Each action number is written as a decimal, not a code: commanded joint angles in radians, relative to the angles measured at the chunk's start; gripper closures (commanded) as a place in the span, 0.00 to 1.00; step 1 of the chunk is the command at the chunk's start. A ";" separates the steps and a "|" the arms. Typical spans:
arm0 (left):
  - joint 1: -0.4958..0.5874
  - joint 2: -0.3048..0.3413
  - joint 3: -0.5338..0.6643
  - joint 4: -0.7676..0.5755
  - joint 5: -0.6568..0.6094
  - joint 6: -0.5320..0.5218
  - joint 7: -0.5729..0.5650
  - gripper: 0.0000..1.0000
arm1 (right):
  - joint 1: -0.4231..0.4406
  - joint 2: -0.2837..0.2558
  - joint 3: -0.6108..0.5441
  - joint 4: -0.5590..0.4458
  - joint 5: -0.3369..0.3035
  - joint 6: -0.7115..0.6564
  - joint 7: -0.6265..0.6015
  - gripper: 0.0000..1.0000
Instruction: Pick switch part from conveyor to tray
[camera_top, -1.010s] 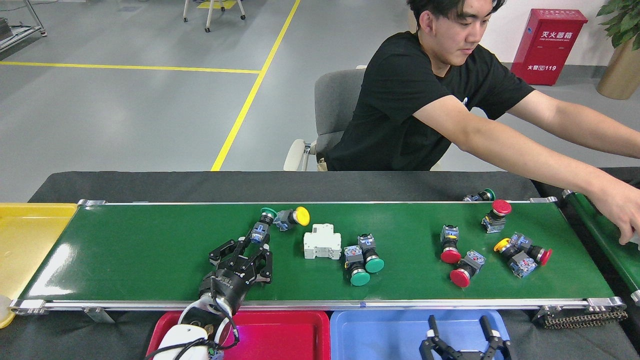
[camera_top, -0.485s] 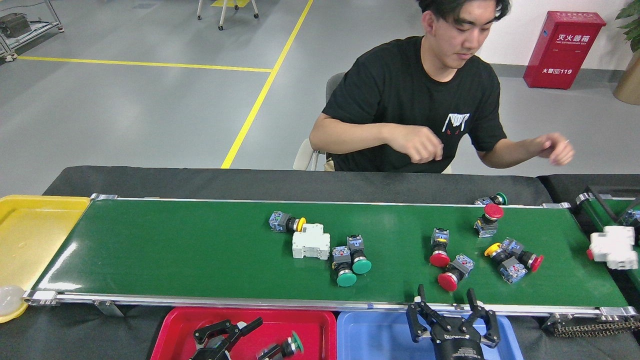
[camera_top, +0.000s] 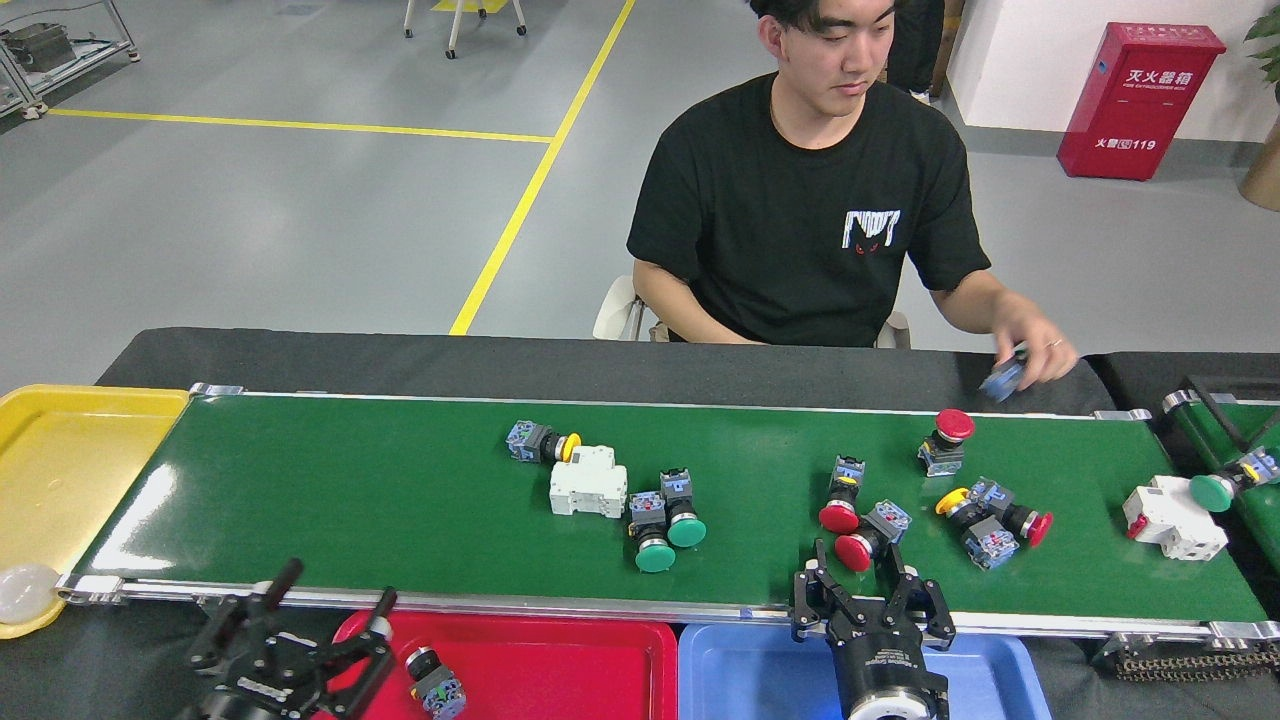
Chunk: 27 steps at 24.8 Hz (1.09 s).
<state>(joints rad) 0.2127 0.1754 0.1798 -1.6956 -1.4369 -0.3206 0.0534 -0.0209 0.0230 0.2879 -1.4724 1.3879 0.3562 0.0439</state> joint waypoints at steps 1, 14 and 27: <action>-0.006 0.009 0.004 -0.006 0.004 0.011 0.006 0.00 | -0.007 -0.006 -0.003 -0.025 -0.001 -0.019 0.005 0.97; -0.161 0.042 -0.043 0.129 -0.036 -0.106 -0.001 0.00 | 0.071 -0.058 0.355 -0.226 0.040 -0.200 -0.024 0.35; -0.450 0.073 -0.129 0.520 -0.051 -0.305 -0.003 0.00 | 0.122 -0.048 0.266 -0.235 0.051 -0.089 -0.078 0.01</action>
<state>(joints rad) -0.2147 0.2355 0.0567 -1.1884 -1.4865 -0.6127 0.0468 0.0911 -0.0346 0.5943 -1.6922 1.4425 0.1631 -0.0083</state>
